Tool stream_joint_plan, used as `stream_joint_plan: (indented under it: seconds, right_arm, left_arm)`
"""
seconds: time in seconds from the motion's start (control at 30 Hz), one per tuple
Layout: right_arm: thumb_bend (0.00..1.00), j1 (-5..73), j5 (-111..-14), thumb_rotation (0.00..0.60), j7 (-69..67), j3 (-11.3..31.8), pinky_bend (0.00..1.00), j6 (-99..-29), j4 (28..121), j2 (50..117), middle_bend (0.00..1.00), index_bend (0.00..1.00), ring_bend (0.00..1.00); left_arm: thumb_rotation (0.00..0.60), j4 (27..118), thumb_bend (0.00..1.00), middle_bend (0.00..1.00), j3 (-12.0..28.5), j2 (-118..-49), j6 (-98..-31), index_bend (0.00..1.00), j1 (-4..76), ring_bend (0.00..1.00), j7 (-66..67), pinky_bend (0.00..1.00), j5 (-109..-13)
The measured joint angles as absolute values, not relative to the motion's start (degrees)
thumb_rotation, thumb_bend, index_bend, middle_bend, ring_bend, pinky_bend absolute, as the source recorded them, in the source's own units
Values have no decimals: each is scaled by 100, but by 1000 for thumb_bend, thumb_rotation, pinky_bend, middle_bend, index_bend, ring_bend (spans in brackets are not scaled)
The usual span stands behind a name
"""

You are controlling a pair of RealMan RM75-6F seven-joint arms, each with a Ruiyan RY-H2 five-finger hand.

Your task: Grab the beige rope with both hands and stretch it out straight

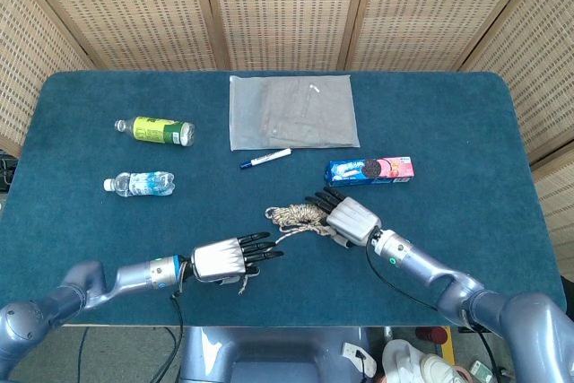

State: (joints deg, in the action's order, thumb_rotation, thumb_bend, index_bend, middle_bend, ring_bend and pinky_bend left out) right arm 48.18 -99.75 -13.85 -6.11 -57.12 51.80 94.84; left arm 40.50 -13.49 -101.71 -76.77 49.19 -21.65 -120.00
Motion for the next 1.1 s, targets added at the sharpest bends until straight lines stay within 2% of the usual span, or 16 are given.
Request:
stream_joint_plan:
  seconds: [1.1]
  right_arm:
    - [434,4774,-10033,600,-1745,-795,0,-5707,4707,9689,0,664,0]
  left_arm:
    - [600,3298,364,0,-1699,-10772,-7417,501,5272,0,-2352,0,-11723]
